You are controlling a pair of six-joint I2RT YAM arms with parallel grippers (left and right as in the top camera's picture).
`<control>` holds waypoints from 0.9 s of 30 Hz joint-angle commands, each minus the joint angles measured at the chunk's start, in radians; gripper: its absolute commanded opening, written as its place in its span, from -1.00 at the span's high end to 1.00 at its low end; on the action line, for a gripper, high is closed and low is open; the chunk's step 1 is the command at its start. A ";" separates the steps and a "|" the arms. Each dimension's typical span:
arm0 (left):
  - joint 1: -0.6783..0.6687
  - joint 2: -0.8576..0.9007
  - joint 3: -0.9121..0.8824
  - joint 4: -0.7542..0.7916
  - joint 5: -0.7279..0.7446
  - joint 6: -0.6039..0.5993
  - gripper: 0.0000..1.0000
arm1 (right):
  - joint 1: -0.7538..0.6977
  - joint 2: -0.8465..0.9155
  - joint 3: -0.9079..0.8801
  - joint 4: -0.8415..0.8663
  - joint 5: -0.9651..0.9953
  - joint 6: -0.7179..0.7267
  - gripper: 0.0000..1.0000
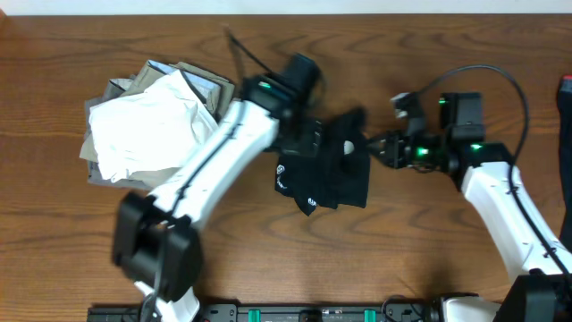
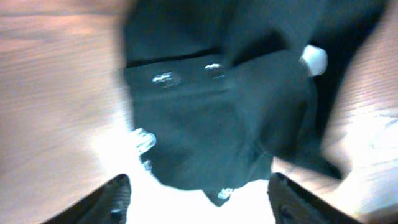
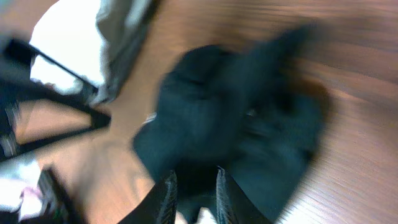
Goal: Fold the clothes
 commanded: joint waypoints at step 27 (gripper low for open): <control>0.081 -0.007 -0.426 0.339 0.255 0.029 -0.71 | 0.195 0.408 0.011 -0.153 0.557 0.209 0.73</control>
